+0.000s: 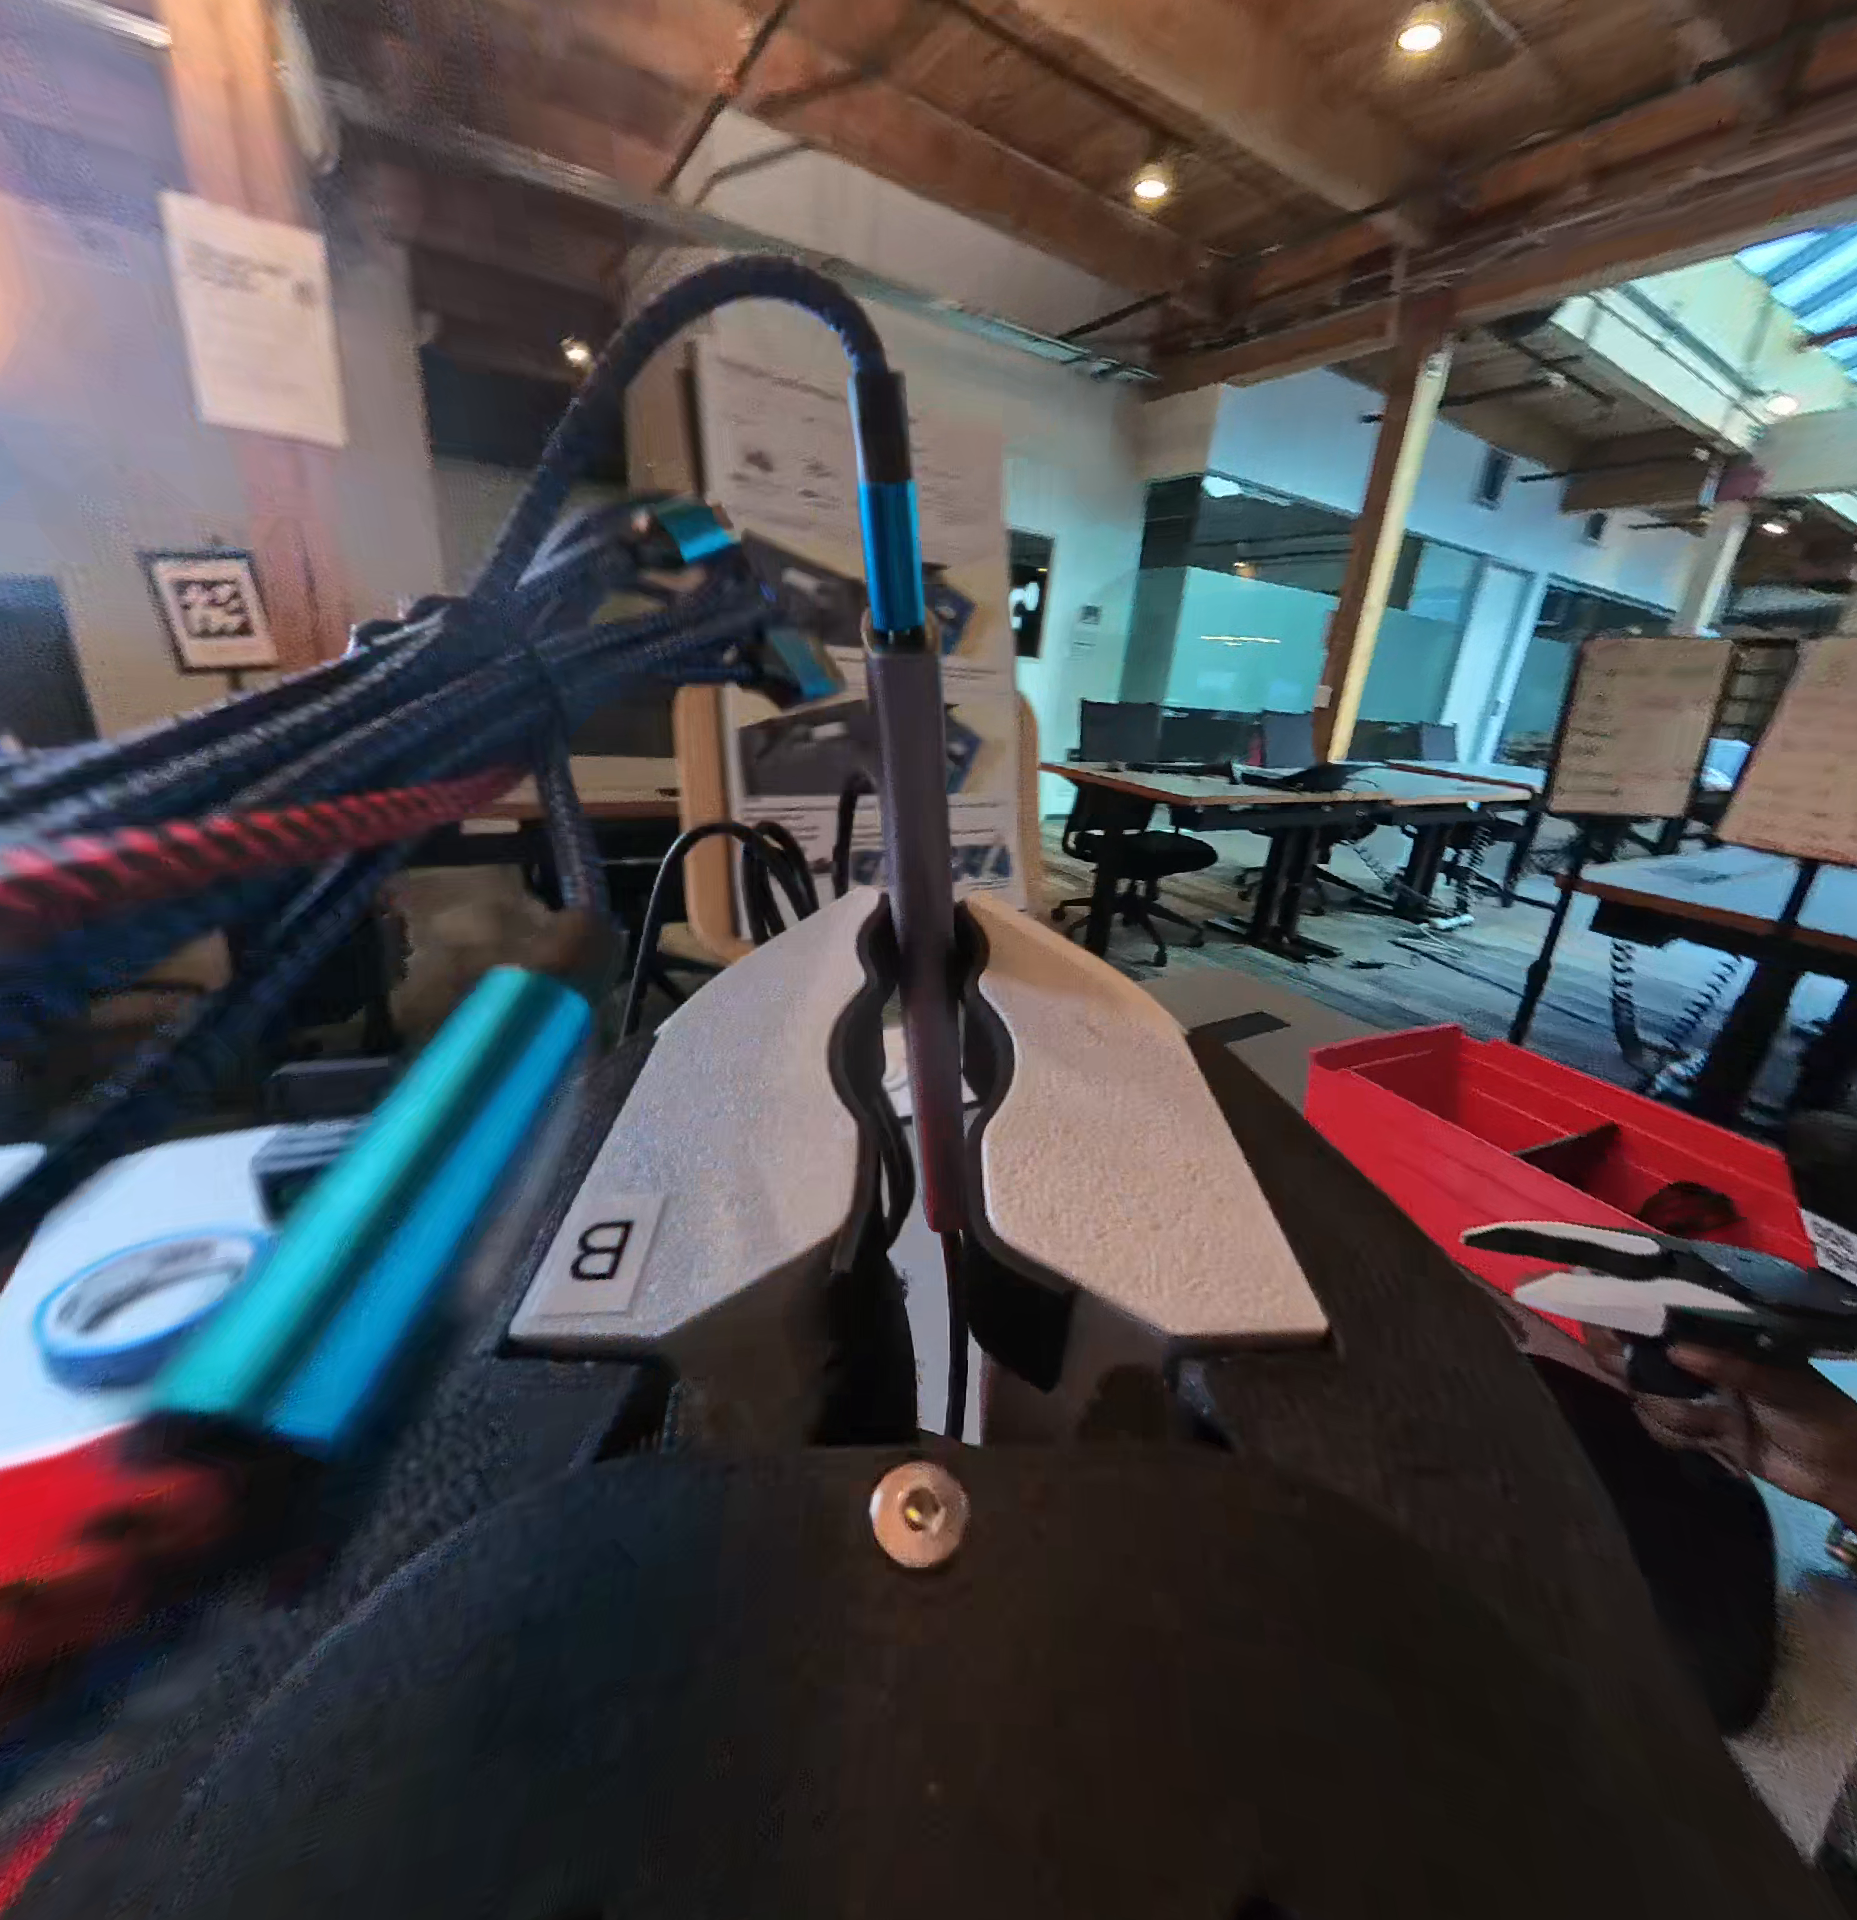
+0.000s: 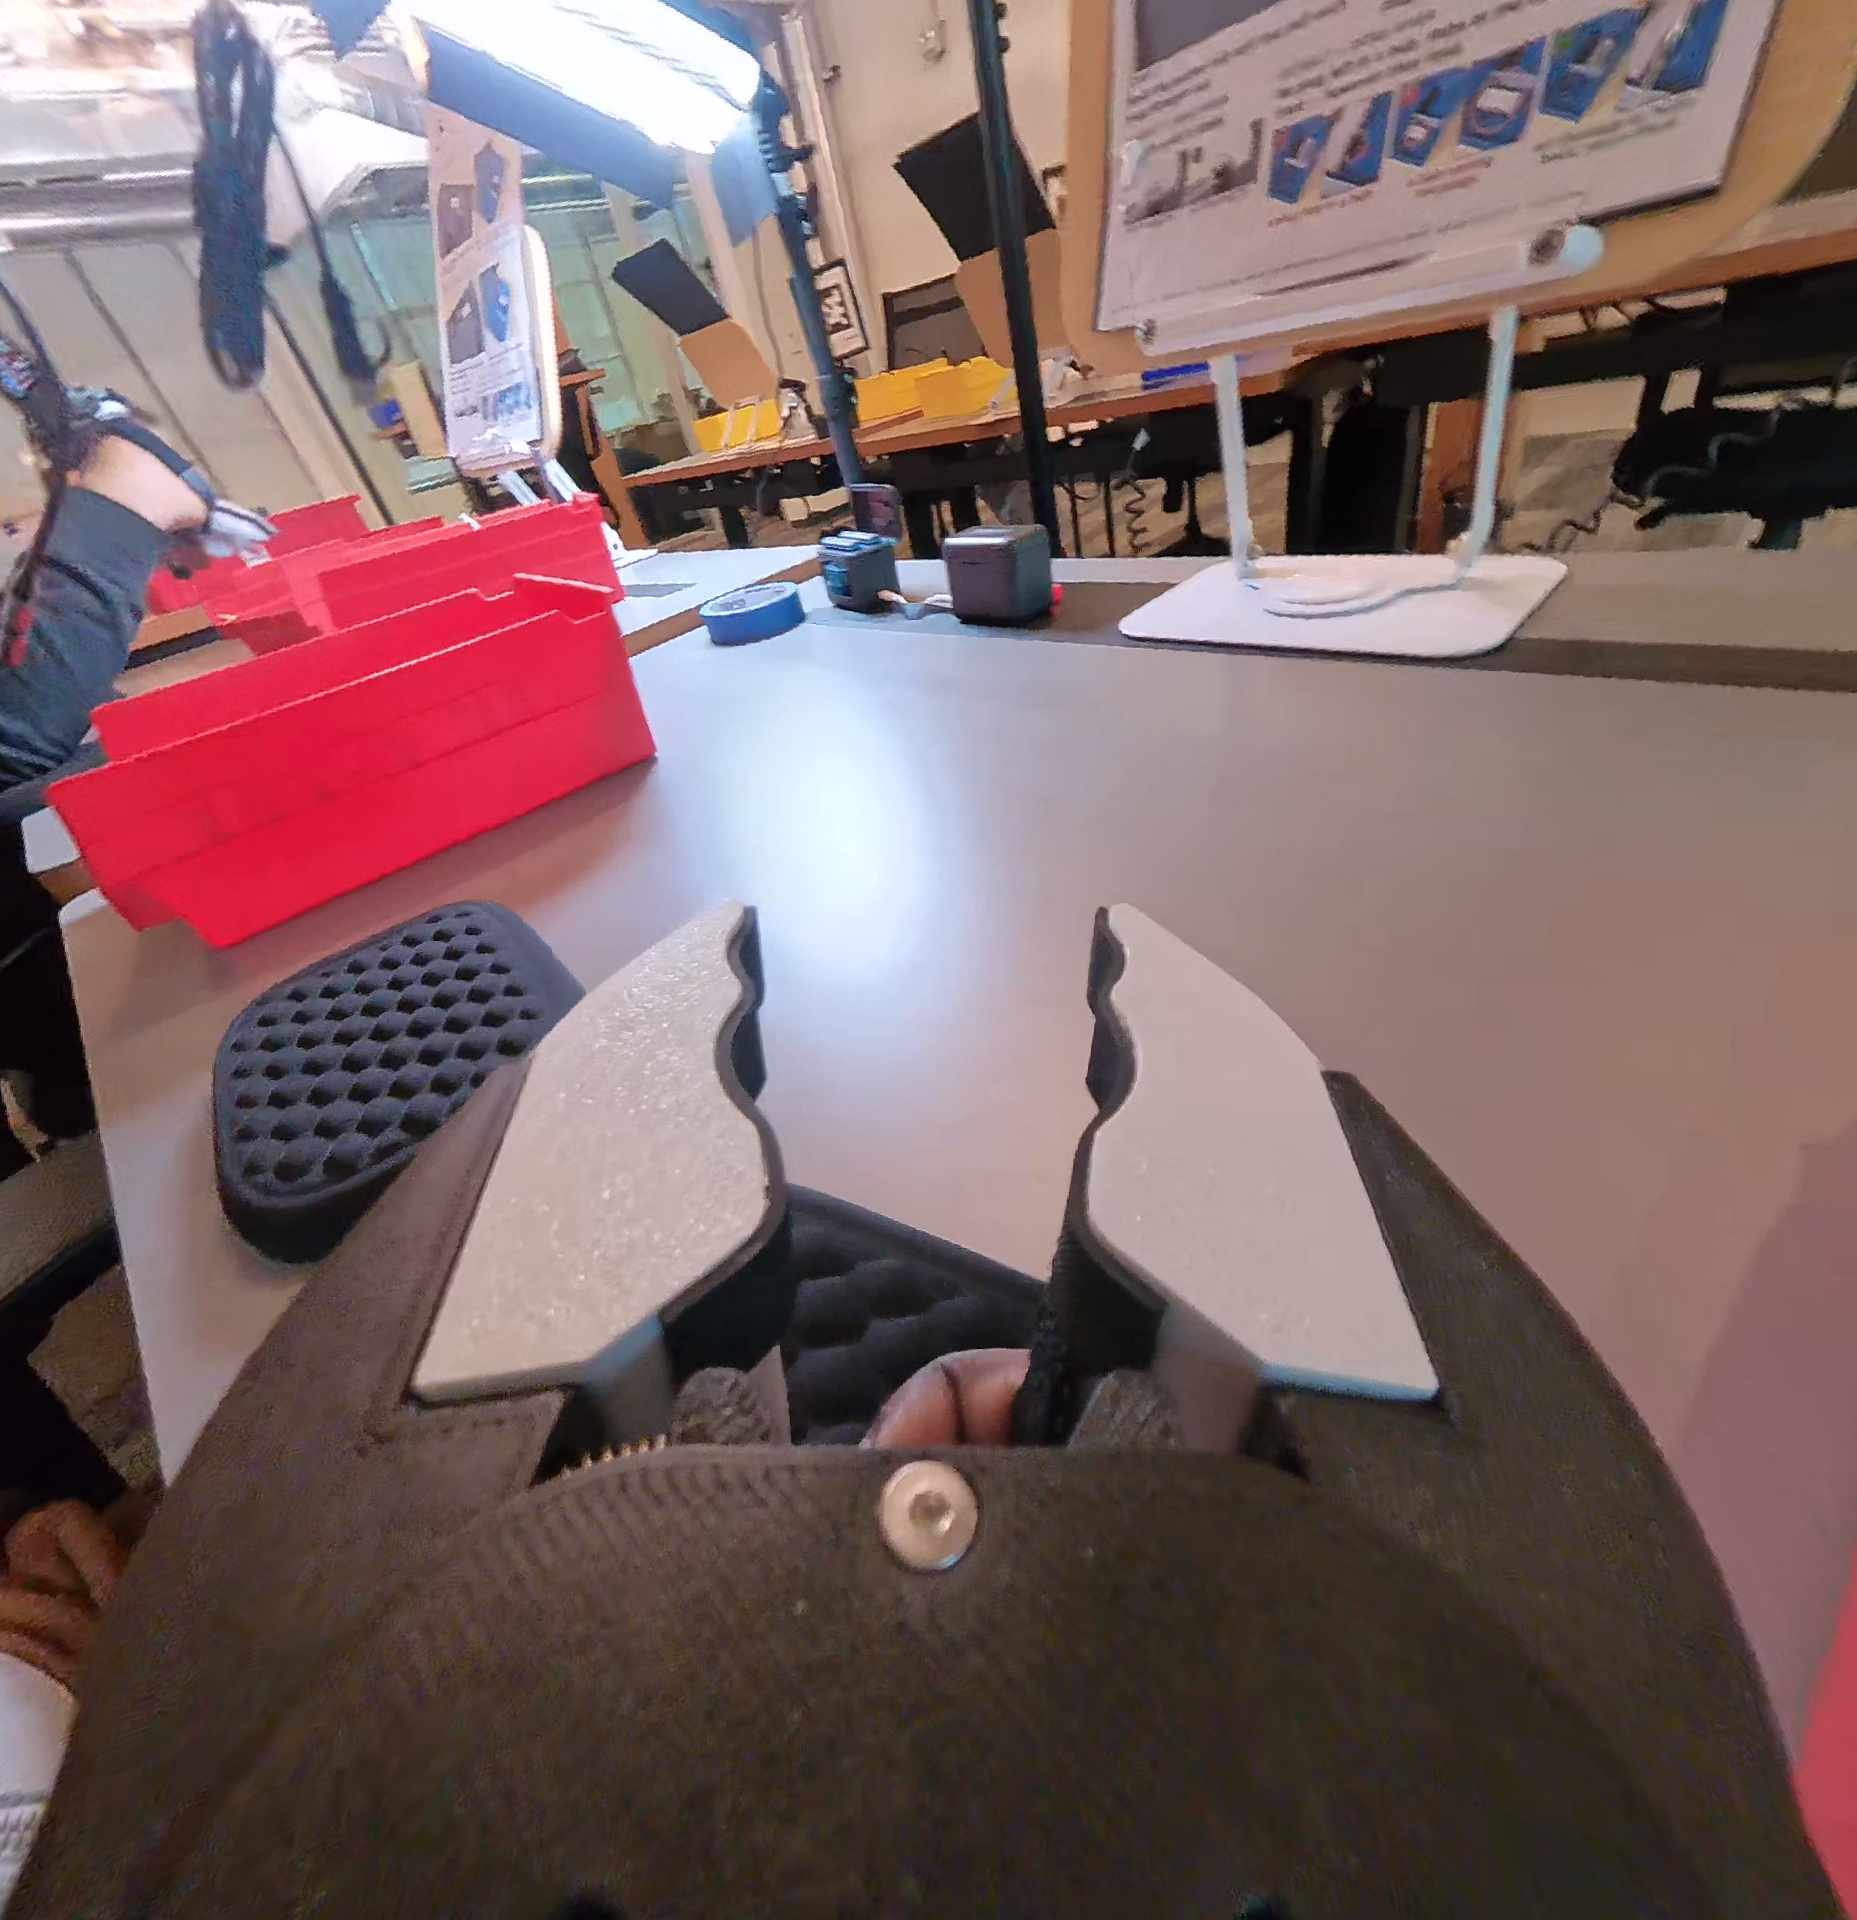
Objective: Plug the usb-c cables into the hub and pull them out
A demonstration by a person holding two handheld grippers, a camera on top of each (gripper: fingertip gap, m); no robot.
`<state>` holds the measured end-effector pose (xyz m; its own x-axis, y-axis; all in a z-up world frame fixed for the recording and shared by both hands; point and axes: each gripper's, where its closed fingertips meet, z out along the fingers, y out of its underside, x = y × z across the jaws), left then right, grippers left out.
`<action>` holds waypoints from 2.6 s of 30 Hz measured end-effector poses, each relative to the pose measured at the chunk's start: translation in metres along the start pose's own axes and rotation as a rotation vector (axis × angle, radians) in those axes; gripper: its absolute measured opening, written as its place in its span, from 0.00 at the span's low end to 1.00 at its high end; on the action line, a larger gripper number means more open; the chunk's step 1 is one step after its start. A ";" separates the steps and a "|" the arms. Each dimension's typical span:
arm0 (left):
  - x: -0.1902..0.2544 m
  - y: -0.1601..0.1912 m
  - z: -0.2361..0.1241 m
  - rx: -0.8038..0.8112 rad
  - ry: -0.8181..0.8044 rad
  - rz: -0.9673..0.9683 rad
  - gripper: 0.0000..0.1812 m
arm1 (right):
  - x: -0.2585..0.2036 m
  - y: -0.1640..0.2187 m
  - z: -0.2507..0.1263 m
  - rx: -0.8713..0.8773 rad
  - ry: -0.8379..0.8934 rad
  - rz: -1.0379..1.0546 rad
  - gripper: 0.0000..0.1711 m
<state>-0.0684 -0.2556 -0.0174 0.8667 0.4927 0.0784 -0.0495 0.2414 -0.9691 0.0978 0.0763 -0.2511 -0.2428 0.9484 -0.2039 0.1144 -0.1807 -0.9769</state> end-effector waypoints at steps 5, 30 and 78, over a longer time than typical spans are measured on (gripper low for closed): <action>0.087 0.025 0.028 -0.106 0.208 -0.041 0.06 | -0.010 -0.021 -0.008 0.129 0.096 -0.252 0.26; 0.225 0.305 0.014 -0.816 0.519 -0.261 0.06 | -0.113 0.058 0.058 -0.205 -0.159 -1.385 0.08; 0.173 0.263 0.012 -0.392 0.411 -0.533 0.06 | 0.000 -0.234 -0.085 0.302 0.372 -0.704 0.07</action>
<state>0.0624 -0.0971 -0.2560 0.8422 0.0251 0.5386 0.5386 0.0077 -0.8425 0.1533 0.1406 -0.0165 0.1769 0.8802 0.4404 -0.2191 0.4715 -0.8542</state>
